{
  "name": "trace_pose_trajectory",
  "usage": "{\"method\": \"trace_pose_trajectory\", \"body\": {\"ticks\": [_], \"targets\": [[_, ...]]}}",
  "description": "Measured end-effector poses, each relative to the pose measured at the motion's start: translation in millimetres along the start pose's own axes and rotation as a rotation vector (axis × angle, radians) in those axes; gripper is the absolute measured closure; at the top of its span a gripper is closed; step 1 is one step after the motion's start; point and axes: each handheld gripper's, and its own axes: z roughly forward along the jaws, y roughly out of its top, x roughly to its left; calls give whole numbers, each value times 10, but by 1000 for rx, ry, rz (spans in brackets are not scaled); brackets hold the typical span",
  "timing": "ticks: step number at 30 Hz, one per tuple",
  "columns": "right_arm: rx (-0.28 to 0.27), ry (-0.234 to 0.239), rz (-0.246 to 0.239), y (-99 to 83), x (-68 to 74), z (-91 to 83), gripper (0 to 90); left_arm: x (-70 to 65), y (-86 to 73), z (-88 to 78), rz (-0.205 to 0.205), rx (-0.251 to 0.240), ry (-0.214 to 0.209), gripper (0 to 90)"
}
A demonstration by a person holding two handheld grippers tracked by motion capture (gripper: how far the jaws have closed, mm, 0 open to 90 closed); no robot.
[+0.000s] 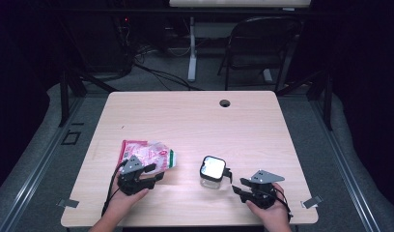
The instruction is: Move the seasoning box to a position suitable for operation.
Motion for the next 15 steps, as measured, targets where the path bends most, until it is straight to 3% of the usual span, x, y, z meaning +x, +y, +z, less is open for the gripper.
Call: {"method": "trace_pose_trajectory", "body": {"ticks": [3,9,15], "targets": [[-25,30,2,20,13,-1,543,-18,-12,-2,-2,7,12,500],[-16,37,7,23,-1,43,555,-57,-28,-72,12,-22,10,500],[-4,-9,-11,41,8,83,555,-75,-50,-107,22,-19,5,474]]}}
